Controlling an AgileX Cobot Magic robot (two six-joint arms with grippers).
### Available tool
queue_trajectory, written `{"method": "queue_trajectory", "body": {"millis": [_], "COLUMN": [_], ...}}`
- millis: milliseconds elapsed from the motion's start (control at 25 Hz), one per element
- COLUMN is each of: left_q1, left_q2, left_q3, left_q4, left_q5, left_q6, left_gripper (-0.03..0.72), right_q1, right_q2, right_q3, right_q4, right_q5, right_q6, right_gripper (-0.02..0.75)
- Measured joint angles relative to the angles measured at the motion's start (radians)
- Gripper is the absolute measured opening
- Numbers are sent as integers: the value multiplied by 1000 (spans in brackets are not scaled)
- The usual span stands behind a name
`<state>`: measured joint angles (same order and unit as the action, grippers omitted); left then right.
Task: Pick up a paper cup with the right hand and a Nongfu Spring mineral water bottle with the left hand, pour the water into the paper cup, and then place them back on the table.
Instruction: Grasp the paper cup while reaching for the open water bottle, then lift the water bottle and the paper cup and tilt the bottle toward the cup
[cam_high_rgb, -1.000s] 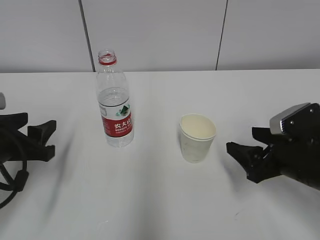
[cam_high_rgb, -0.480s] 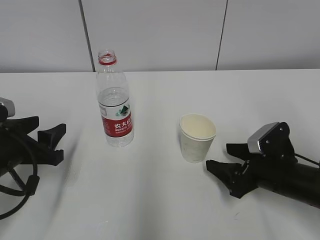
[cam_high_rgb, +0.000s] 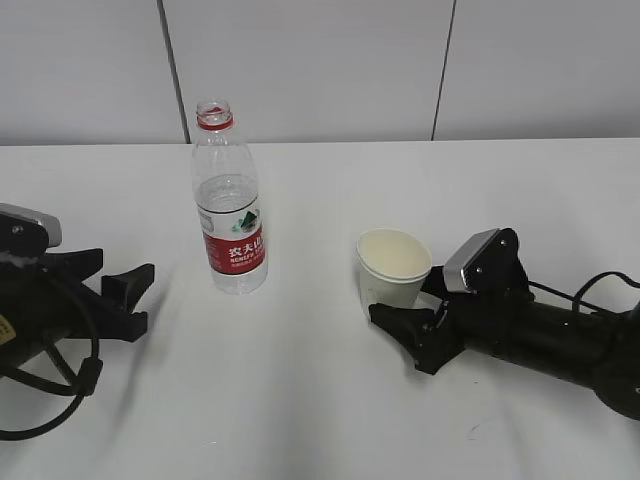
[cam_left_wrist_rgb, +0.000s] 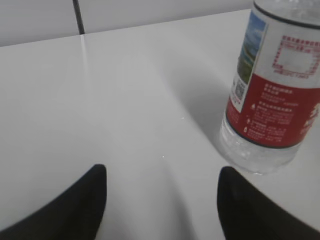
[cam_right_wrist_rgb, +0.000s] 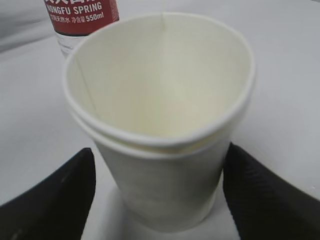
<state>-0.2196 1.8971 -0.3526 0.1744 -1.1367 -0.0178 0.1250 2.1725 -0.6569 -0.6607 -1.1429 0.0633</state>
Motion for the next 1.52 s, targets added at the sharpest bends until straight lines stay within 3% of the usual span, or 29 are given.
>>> {"method": "queue_trajectory", "body": {"millis": [440, 560, 800, 1280, 1520], "left_q1": [-5, -5, -6, -7, -17], "left_q2": [7, 14, 67, 206, 230], "left_q3": [-74, -90, -118, -344, -426], "left_q4": [101, 112, 161, 388, 436], "left_q5": [0, -3, -3, 0, -1], "left_q6": [-40, -49, -93, -261, -326], "left_gripper": [439, 445, 525, 555, 555], "right_q1": [22, 22, 22, 22, 22], "right_q2": [31, 31, 31, 31, 31], "right_q3": [-59, -59, -59, -62, -70], "right_q4": [17, 17, 21, 21, 21], "right_q5": [0, 0, 0, -2, -2], "right_q6": [0, 0, 0, 0, 0], "right_gripper": [587, 549, 502, 496, 496]}}
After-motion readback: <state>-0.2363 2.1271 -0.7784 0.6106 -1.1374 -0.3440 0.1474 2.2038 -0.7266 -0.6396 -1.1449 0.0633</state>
